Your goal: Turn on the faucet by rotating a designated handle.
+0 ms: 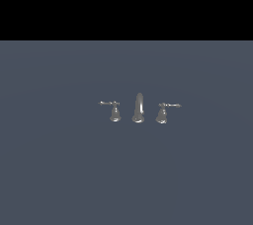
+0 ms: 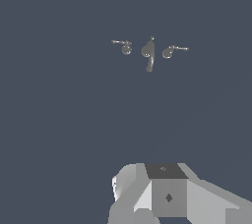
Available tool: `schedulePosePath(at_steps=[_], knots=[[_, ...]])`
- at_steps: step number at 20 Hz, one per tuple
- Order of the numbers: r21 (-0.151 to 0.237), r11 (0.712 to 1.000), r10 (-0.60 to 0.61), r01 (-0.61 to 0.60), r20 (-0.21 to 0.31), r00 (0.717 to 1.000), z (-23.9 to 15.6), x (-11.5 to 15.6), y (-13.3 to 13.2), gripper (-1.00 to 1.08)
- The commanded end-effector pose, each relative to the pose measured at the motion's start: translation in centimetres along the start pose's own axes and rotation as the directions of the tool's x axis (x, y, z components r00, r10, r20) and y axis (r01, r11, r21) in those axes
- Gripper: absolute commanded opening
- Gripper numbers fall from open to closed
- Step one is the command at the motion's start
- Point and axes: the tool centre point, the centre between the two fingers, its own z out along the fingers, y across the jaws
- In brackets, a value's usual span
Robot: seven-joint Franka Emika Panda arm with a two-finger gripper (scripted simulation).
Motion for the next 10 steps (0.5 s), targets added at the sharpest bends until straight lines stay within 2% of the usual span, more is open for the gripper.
schedulePosePath(at_steps=[1,10], knots=[[0.0,1.0,0.0,0.0,0.0,1.0,0.0,0.0,0.0,-1.0],[0.0,0.999,0.045,-0.045,0.001,0.999,1.1,0.5,-0.8,-1.0]])
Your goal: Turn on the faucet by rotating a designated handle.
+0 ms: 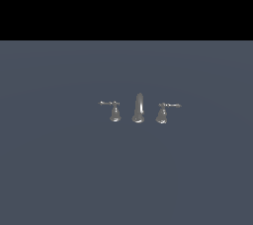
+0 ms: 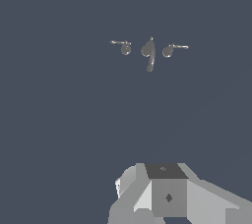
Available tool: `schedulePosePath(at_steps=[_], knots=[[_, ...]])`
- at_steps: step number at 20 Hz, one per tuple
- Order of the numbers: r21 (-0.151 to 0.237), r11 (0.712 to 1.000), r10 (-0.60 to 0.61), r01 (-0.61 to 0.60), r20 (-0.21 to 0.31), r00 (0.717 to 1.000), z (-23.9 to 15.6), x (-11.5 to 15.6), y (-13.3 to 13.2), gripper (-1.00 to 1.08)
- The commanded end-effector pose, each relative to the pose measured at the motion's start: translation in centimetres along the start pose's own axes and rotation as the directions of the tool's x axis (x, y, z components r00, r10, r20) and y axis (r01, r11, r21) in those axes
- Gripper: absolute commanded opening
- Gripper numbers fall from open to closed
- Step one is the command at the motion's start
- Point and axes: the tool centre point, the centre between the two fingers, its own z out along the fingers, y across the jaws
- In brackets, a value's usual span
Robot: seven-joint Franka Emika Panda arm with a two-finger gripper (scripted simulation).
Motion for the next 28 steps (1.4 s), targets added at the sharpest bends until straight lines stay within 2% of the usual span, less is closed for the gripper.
schedulePosePath(at_steps=[1,8,14,21,28], knots=[[0.0,1.0,0.023,-0.023,0.001,1.0,0.6,0.2,-0.4,-1.0],[0.001,0.992,0.129,-0.129,0.002,0.992,3.2,1.5,-2.1,-1.0],[0.002,0.966,0.257,-0.257,0.005,0.966,6.4,3.2,-4.1,-1.0],[0.003,0.914,0.406,-0.406,0.008,0.914,10.3,5.7,-6.2,-1.0],[0.005,0.84,0.543,-0.543,0.012,0.84,14.2,8.5,-7.8,-1.0]])
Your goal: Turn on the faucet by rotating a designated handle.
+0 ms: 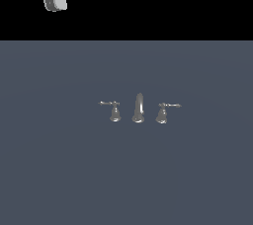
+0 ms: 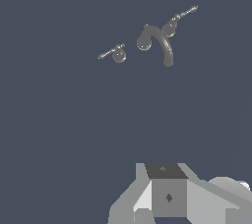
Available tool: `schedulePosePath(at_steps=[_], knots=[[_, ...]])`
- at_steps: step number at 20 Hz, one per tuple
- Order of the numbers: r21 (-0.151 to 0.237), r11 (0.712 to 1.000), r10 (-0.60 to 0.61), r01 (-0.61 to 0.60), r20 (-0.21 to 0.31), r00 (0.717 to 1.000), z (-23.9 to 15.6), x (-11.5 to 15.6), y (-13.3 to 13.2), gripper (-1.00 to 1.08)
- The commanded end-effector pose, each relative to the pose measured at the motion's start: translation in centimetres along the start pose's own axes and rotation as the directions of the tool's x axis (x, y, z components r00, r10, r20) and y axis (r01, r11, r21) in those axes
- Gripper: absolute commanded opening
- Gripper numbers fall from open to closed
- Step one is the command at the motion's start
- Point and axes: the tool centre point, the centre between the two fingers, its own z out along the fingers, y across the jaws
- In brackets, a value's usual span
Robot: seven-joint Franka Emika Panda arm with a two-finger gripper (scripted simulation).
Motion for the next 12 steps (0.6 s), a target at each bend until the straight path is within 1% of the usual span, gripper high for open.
schedulePosePath(at_steps=[1,6,12], knots=[[0.002,0.998,0.056,-0.056,0.001,0.998,1.4,0.6,-1.0,-1.0],[0.004,0.987,0.162,-0.162,0.004,0.987,4.0,2.0,-2.8,-1.0],[0.006,0.96,0.279,-0.279,0.007,0.96,7.0,3.8,-4.6,-1.0]])
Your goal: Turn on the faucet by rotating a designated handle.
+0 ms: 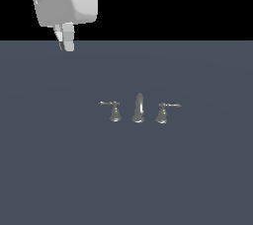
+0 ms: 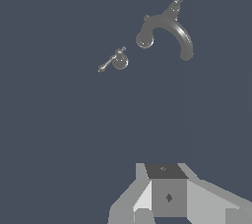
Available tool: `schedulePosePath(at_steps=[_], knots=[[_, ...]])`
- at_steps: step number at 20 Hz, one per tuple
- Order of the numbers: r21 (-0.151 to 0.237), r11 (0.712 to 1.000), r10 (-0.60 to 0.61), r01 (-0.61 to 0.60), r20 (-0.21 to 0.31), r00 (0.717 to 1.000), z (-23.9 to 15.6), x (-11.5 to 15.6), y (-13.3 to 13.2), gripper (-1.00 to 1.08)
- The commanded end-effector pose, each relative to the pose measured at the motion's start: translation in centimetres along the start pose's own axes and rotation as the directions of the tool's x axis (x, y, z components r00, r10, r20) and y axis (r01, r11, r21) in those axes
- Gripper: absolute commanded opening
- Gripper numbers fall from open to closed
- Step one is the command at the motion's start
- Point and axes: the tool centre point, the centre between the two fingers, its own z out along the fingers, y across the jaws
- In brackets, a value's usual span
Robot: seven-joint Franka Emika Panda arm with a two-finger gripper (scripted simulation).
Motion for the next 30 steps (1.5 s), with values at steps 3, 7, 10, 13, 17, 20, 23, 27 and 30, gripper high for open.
schedulePosePath(at_steps=[3,7,10,13,17,20,23,27,30], knots=[[0.003,0.996,0.088,-0.088,0.002,0.996,2.2,1.1,-1.6,-1.0],[0.004,0.987,0.162,-0.162,0.003,0.987,4.0,2.1,-2.8,-1.0],[0.004,0.977,0.215,-0.215,0.004,0.977,5.3,2.9,-3.6,-1.0],[0.004,0.963,0.268,-0.268,0.004,0.963,6.7,3.8,-4.4,-1.0],[0.003,0.941,0.339,-0.339,0.004,0.941,8.5,5.0,-5.4,-1.0],[0.003,0.919,0.394,-0.394,0.003,0.919,10.0,6.1,-6.1,-1.0],[0.002,0.892,0.451,-0.451,0.002,0.892,11.6,7.3,-6.7,-1.0],[0.001,0.847,0.532,-0.532,0.001,0.847,13.9,9.1,-7.6,-1.0],[0.0,0.808,0.589,-0.589,0.0,0.808,15.5,10.6,-8.1,-1.0]])
